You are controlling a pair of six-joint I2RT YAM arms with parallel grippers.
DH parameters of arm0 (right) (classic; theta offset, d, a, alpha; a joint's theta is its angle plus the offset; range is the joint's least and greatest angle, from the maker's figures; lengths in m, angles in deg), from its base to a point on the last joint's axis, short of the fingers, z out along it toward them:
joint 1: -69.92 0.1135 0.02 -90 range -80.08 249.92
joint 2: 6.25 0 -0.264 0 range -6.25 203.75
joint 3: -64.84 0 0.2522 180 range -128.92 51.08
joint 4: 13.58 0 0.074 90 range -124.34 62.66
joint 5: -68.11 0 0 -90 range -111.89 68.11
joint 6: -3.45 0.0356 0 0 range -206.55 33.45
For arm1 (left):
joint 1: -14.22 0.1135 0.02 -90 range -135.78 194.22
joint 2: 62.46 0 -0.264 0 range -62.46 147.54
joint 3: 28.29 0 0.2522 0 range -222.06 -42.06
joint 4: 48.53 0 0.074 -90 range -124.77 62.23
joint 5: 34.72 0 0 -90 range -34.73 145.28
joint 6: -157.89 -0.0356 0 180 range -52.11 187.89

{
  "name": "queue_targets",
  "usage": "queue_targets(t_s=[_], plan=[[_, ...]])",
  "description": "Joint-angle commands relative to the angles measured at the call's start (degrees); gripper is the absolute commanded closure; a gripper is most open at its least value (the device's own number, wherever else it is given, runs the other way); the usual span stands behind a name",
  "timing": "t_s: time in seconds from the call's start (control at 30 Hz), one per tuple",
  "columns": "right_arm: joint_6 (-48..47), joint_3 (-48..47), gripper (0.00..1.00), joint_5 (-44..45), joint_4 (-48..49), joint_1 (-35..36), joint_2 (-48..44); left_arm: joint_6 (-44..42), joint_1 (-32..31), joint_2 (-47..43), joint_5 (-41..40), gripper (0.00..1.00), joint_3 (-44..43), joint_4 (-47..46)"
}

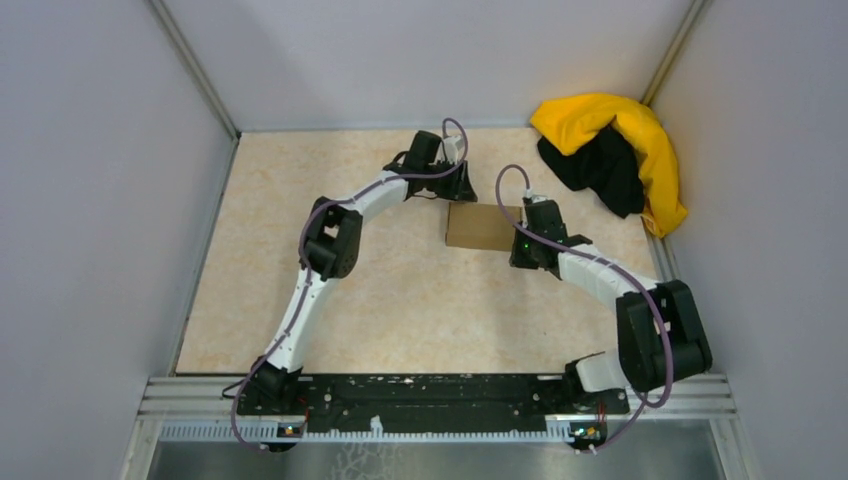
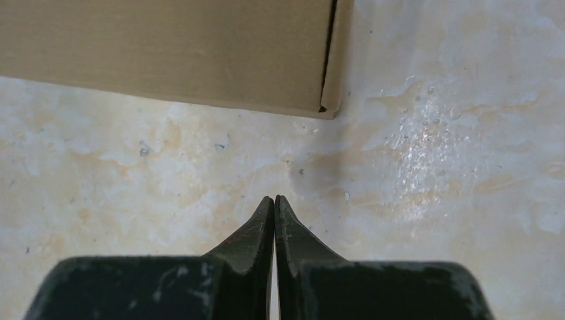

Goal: Fold the paper box

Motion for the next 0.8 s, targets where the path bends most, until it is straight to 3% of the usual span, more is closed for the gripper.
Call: queue_targets(t_s=[0.0,0.13,0.27,0.53,0.63,0.77], plan=[[4.76,0.91,1.00,3.58,9.20,-0.18,4.42,3.55,0.02,1.16,6.01,0.54,-0.10,-6.00],[5.61,-0.70,1.00,5.48,12.11,-0.50,9.38,3.09,-0.21,-1.66,7.06,0.55,6.61,-7.23],[5.16,-2.25,1.00,6.04,14.41,-2.61,14.09,2.77,-1.27,-10.37,6.52,0.56,21.52,-12.46],[5.25,-5.89,1.00,-2.52,20.05,-5.48,20.86,3.80,-5.65,-22.38,3.15,0.57,46.81,-22.28],[6.25,-6.31,1.00,-9.53,23.30,-4.68,23.26,4.60,-6.36,-22.10,2.74,0.57,47.99,-23.49],[5.90,-5.28,1.00,-10.22,24.21,-0.48,23.29,4.38,-6.85,-20.64,2.21,0.58,45.89,-22.21]])
